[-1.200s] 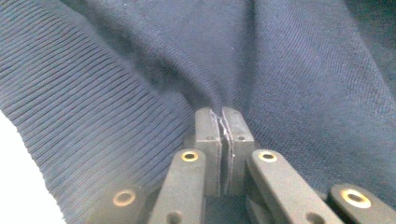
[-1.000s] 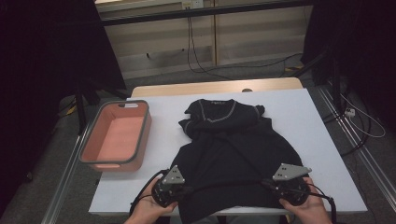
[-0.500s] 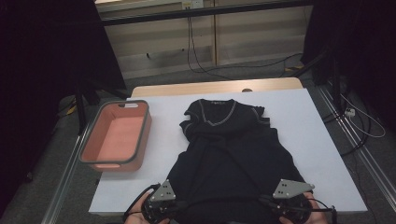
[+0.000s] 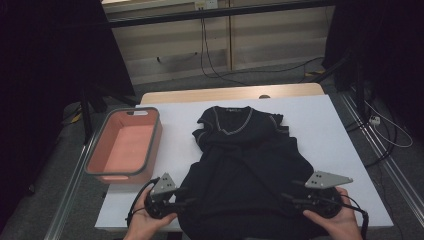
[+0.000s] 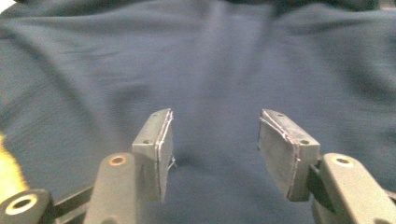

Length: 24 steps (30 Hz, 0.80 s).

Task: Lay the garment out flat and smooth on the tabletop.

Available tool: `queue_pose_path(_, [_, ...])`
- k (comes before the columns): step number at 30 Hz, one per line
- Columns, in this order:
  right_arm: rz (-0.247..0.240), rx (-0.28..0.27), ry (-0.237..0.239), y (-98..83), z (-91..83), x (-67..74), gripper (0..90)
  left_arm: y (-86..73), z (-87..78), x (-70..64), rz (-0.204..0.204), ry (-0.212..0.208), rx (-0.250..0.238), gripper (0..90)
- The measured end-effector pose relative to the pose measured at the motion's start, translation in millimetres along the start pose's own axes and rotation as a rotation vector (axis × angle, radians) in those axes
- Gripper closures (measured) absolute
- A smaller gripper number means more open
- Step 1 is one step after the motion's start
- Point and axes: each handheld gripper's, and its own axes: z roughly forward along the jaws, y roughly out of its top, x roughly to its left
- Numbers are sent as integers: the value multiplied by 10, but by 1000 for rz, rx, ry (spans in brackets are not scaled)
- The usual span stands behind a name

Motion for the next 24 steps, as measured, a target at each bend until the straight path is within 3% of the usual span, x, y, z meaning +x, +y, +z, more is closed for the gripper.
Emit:
queue_pose_path(2, [31,2,-21,27,8,-125,480,36,53,96,-10,16,7,574])
queue_pose_path(9, [64,35,-173,112,58,-534,528,203,233,316,-24,56,-5,605])
queue_pose_path(12, [94,58,-189,98,145,-696,527,235,290,339,-23,72,5,586])
queue_pose_path(15, [101,94,-208,26,245,-754,516,199,329,326,-5,91,31,551])
queue_pose_path(17, [86,114,-226,-11,282,-743,506,174,335,312,-25,81,43,545])
queue_pose_path(21, [98,113,-215,-27,276,-732,636,143,346,268,-22,87,79,613])
queue_pose_path(24, [107,108,-226,-41,259,-745,623,114,311,254,-28,66,80,749])
